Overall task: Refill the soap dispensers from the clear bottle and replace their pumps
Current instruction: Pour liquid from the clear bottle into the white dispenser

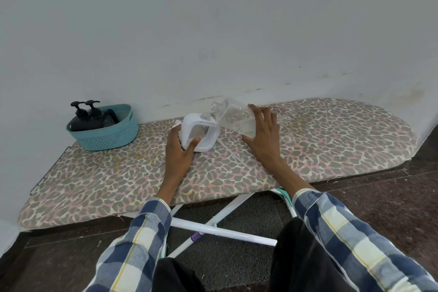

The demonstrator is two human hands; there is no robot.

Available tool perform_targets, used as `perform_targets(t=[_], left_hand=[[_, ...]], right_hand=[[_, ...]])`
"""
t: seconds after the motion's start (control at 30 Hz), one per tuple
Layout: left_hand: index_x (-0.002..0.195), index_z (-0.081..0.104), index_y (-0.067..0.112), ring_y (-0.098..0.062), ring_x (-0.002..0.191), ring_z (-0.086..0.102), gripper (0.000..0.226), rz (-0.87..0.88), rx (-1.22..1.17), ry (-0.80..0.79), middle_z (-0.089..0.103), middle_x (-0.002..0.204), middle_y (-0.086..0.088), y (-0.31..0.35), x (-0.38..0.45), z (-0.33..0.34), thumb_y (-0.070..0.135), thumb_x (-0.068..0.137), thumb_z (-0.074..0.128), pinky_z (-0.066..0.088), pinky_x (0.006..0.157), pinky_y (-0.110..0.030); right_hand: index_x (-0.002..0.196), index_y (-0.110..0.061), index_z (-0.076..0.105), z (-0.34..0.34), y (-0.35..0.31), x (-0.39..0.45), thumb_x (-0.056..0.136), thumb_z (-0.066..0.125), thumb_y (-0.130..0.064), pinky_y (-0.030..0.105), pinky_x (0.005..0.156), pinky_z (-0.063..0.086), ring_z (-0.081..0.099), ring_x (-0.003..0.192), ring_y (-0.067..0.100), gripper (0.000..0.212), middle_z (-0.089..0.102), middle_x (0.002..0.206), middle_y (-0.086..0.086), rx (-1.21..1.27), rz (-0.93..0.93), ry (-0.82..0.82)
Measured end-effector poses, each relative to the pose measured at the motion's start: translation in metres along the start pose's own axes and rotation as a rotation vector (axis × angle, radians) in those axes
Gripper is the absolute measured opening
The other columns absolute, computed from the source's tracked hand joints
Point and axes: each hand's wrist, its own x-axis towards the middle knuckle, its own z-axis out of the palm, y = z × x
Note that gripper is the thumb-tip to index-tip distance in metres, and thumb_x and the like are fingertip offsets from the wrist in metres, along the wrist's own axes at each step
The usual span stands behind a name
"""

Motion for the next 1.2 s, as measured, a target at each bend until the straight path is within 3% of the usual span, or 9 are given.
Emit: perform_targets(t=[0.17, 0.33, 0.57, 0.83, 1.03, 1.2], left_hand=[[0.163, 0.044, 0.017, -0.025, 0.141, 0.055, 0.062, 0.033, 0.002, -0.046, 0.055, 0.156, -0.007, 0.001, 0.001, 0.0, 0.029, 0.107, 0.068, 0.049, 0.117, -0.048], [0.166, 0.041, 0.018, -0.019, 0.142, 0.051, 0.062, 0.033, -0.023, -0.047, 0.051, 0.158, -0.006, 0.001, 0.0, 0.0, 0.028, 0.11, 0.064, 0.046, 0.119, -0.044], [0.166, 0.041, 0.017, -0.024, 0.144, 0.051, 0.06, 0.03, -0.035, -0.041, 0.051, 0.158, -0.007, -0.002, 0.002, 0.001, 0.024, 0.11, 0.063, 0.046, 0.12, -0.05], [0.166, 0.041, 0.017, -0.024, 0.145, 0.05, 0.06, 0.035, -0.033, -0.04, 0.05, 0.16, -0.008, -0.003, 0.001, 0.002, 0.024, 0.111, 0.062, 0.045, 0.121, -0.049], [0.167, 0.04, 0.019, -0.017, 0.143, 0.049, 0.06, 0.043, -0.002, -0.033, 0.049, 0.161, -0.005, -0.005, 0.002, 0.001, 0.027, 0.111, 0.061, 0.042, 0.117, -0.034], [0.167, 0.039, 0.019, -0.017, 0.142, 0.049, 0.061, 0.031, 0.003, -0.039, 0.05, 0.159, -0.006, -0.009, 0.004, 0.003, 0.029, 0.111, 0.061, 0.041, 0.114, -0.032]], right_hand=[[0.157, -0.031, 0.036, 0.001, 0.001, -0.001, 0.074, 0.096, -0.028, 0.055, 0.105, 0.049, 0.04, 0.138, 0.03, 0.102, 0.041, 0.152, 0.005, -0.02, -0.016, 0.027], [0.158, -0.033, 0.036, 0.0, 0.002, -0.001, 0.074, 0.095, -0.024, 0.06, 0.102, 0.049, 0.039, 0.139, 0.03, 0.103, 0.04, 0.151, 0.002, -0.031, -0.017, 0.047], [0.157, -0.031, 0.04, -0.001, 0.001, -0.001, 0.075, 0.092, -0.017, 0.064, 0.101, 0.049, 0.039, 0.14, 0.029, 0.099, 0.042, 0.15, 0.004, -0.043, -0.023, 0.05], [0.158, -0.031, 0.041, -0.003, 0.0, -0.002, 0.076, 0.091, -0.015, 0.062, 0.105, 0.046, 0.037, 0.143, 0.029, 0.097, 0.042, 0.153, 0.004, -0.065, -0.014, 0.054], [0.158, -0.032, 0.042, -0.002, -0.001, -0.001, 0.074, 0.093, -0.014, 0.062, 0.105, 0.046, 0.038, 0.143, 0.03, 0.099, 0.042, 0.153, 0.004, -0.071, -0.014, 0.065], [0.158, -0.033, 0.039, -0.003, -0.001, -0.001, 0.076, 0.093, -0.012, 0.063, 0.108, 0.046, 0.037, 0.144, 0.03, 0.101, 0.039, 0.153, 0.005, -0.099, -0.007, 0.042]])
